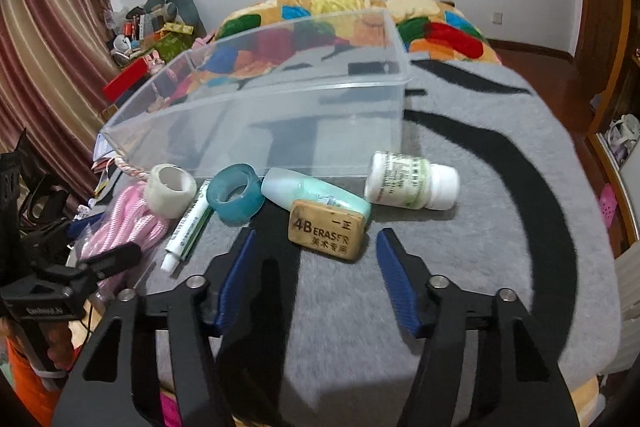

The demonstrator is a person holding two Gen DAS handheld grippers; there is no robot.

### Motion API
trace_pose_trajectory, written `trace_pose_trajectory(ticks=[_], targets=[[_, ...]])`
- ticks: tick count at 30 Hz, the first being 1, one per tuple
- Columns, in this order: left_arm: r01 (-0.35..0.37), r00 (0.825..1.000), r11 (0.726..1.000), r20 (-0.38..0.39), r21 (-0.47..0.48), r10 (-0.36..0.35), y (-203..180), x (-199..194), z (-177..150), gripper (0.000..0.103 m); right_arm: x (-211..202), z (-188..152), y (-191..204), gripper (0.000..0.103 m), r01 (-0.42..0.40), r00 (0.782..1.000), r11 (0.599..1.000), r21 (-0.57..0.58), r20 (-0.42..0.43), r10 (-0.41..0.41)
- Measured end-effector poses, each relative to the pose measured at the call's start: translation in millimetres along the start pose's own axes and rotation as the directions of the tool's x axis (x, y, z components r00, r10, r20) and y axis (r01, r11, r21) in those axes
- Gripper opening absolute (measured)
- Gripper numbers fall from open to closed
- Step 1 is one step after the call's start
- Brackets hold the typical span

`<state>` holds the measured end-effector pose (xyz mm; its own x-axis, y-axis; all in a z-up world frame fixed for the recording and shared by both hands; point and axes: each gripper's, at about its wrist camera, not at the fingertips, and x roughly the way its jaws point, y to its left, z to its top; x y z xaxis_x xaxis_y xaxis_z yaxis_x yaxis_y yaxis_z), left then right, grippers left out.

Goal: Organize objects
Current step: 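Grasp the bagged pink rope with the left tool while the right tool grasps the tan eraser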

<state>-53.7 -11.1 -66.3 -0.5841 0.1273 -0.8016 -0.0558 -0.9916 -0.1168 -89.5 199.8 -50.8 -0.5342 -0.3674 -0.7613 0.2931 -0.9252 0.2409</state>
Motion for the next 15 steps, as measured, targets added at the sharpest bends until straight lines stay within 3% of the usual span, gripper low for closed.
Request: trace_pose_trajectory(ticks=[2, 6, 15], targets=[[-0.014, 1.000, 1.000, 0.012, 0.019, 0.014, -4, 2, 0, 0.090, 3, 2, 0, 0.047, 0.014, 1.000, 1.000, 0.005, 0.006, -0.014], [-0.045, 0.998, 0.997, 0.056, 0.057, 0.042, -13, 0, -3, 0.067, 3, 4, -4, 0.037, 0.028, 0.999, 0.999, 0.026, 0.017, -0.029], [-0.038, 0.996, 0.999, 0.082, 0.038, 0.035, -8, -25, -22, 0.061, -12, -9, 0, 0.037, 0.018, 0.999, 1.000, 0.011, 0.026, -0.019]])
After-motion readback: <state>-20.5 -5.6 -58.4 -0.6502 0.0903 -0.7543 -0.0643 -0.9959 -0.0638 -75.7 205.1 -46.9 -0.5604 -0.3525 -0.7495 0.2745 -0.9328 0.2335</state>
